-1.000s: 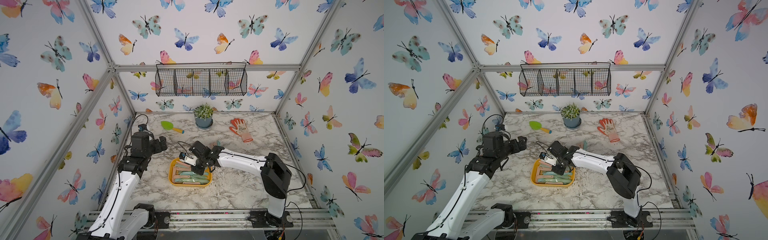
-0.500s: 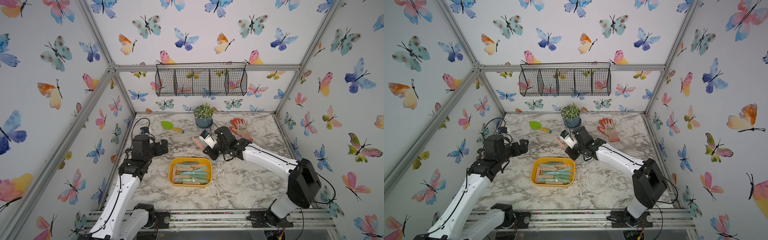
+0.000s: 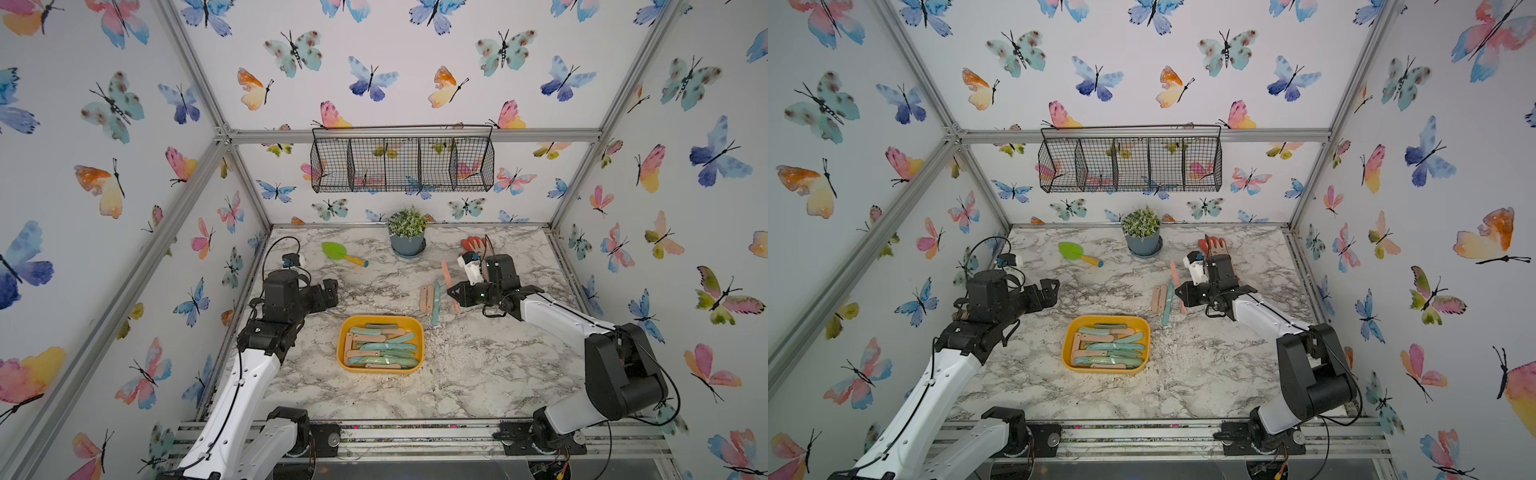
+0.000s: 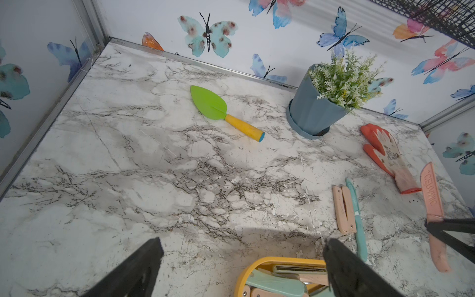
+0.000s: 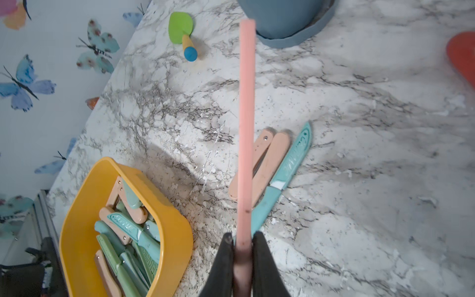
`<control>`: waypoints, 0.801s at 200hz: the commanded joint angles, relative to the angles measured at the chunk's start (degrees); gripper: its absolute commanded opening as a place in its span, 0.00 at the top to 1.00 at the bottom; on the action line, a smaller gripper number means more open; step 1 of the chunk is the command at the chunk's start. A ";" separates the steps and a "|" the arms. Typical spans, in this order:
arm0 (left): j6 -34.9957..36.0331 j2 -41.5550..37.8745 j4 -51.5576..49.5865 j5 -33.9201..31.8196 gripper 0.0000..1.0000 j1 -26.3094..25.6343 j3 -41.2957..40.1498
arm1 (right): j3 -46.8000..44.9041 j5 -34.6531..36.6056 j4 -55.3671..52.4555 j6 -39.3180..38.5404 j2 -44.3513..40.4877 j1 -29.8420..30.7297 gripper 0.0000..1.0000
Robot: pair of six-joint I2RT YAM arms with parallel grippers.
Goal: Take the fruit knife out of the storage box
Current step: Pick up the fruit knife from the storage box, then place the fruit knife at the center of the board.
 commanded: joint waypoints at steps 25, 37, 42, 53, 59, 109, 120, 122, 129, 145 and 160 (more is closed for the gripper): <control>0.47 -0.09 0.86 0.20 0.02 -0.30 -0.48 | -3.43 -11.08 10.47 9.48 4.96 -3.06 0.86; 0.43 -0.11 0.79 0.16 0.02 -0.30 -0.45 | -4.33 -12.41 12.74 11.75 6.12 -3.51 0.86; 0.43 -0.09 0.78 0.13 0.02 -0.34 -0.42 | -4.70 -12.71 13.59 12.66 6.57 -3.68 0.86; 0.36 -0.18 0.78 0.04 0.02 -0.30 -0.48 | -5.57 -13.27 15.42 14.77 7.56 -4.04 0.86; 0.35 -0.19 0.78 0.03 0.02 -0.30 -0.48 | -6.00 -13.65 16.48 15.87 8.08 -4.30 0.86; 0.26 -0.06 0.78 -0.15 0.02 -0.32 -0.40 | -7.82 -17.27 23.19 22.94 13.13 -5.27 0.87; 0.26 -0.10 0.69 -0.16 0.01 -0.30 -0.37 | -7.99 -17.88 24.37 23.73 14.21 -5.24 0.87; 0.28 -0.08 0.69 -0.22 0.02 -0.30 -0.39 | -8.06 -17.95 24.70 23.93 14.44 -5.28 0.87; 0.25 -0.14 0.69 -0.19 0.02 -0.30 -0.40 | -8.13 -18.05 25.19 24.35 14.97 -5.29 0.87; 0.26 -0.19 0.69 -0.36 0.02 -0.30 -0.44 | -8.01 -18.61 26.19 25.15 16.33 -5.38 0.87; 0.26 -0.19 0.69 -0.41 0.02 -0.35 -0.40 | -7.75 -18.79 26.65 25.69 17.47 -5.50 0.86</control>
